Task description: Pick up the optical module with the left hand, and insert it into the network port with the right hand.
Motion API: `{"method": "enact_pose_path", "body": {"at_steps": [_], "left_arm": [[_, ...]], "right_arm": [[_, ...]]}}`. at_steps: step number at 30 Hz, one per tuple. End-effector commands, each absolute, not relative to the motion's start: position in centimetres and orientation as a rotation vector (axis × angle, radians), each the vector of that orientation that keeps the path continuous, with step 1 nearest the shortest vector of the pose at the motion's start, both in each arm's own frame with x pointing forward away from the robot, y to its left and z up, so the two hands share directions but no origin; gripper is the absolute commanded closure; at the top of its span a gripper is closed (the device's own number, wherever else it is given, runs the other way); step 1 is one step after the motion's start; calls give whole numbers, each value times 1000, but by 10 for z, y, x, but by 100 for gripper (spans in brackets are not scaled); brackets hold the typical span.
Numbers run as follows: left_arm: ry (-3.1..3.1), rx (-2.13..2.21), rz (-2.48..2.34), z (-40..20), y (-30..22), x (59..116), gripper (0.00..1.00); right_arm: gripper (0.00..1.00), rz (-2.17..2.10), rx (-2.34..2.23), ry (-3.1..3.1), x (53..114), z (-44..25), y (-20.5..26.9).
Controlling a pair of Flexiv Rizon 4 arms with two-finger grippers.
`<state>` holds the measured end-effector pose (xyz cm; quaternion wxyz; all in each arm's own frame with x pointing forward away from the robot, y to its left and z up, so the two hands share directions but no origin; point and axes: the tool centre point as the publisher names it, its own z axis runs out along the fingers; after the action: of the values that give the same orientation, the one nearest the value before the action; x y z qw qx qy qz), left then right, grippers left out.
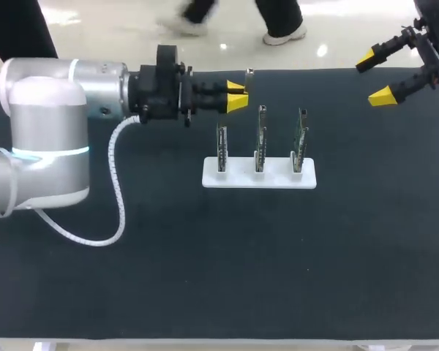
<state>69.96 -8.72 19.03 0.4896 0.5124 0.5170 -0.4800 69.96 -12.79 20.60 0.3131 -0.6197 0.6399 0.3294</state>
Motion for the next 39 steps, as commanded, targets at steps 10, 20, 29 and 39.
{"method": "enact_pose_path", "body": {"at_steps": [10,20,29,39], "left_arm": [[1249,1213,-1148,190,-93,695,100],[1250,1241,-1180,190,-93,694,100],[1250,1241,-1180,190,-93,694,100],[1250,1241,-1180,190,-93,694,100]], "right_arm": [[0,869,-1635,1688,700,206,-128],[0,869,-1635,1688,700,206,-128],[0,869,-1635,1688,700,206,-128],[0,810,-1674,1670,701,220,-121]]}}
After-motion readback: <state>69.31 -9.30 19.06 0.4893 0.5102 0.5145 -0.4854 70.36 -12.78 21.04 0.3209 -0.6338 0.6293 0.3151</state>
